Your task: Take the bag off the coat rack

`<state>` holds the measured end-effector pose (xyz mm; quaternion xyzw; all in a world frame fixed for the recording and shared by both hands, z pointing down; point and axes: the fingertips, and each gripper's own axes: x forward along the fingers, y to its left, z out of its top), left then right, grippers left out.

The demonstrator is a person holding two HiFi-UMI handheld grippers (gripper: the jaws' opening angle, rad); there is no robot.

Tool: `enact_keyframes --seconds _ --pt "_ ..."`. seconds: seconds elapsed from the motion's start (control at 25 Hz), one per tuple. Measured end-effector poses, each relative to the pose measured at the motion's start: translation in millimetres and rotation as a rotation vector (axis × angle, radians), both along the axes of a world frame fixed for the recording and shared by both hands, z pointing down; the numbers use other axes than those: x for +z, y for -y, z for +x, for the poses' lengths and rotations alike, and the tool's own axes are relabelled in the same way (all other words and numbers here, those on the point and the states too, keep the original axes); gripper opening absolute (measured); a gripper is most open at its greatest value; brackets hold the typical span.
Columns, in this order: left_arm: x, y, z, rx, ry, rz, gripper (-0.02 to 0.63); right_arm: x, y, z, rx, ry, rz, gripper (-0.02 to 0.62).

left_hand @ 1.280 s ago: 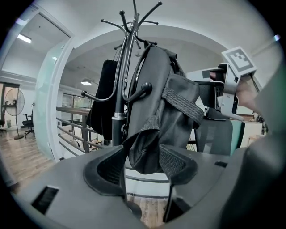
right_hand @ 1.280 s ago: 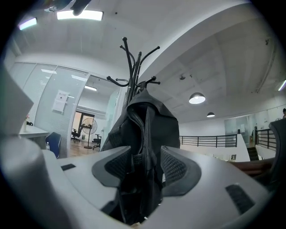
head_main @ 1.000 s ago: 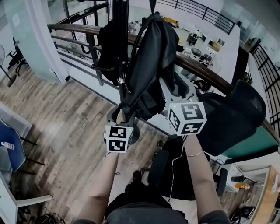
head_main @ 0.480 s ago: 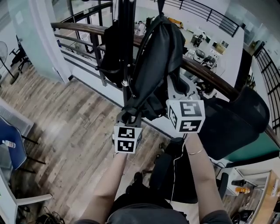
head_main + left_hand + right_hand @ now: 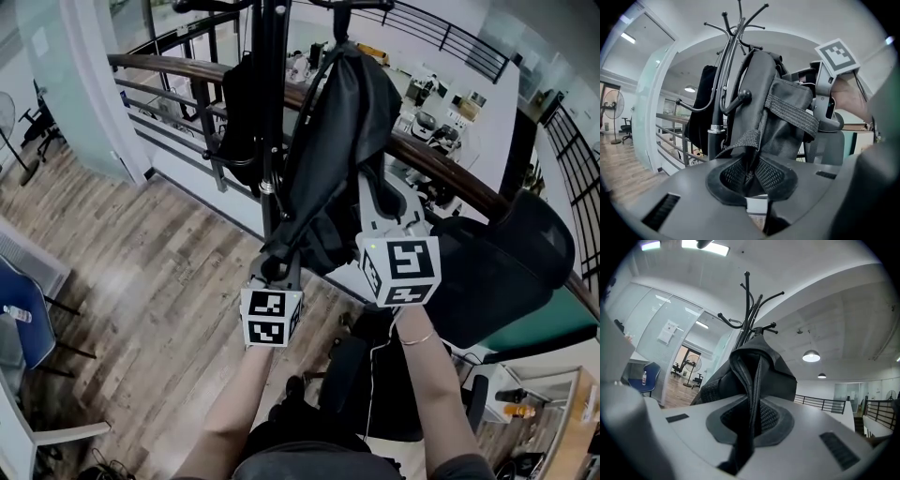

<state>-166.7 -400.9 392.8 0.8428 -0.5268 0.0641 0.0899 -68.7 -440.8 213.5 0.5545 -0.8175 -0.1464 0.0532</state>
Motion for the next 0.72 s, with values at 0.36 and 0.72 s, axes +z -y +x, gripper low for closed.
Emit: enact_keyframes --seconds 0.36,0.72 --pt "-12 -14 3 -0.022 -0.056 0.015 0.06 -15 -20 -8 -0.031 -0.046 0.067 0.017" --pt "-35 -21 1 -0.031 -0.089 0.061 0.058 -37 -40 -11 -0.027 -0.068 0.122 0.017"
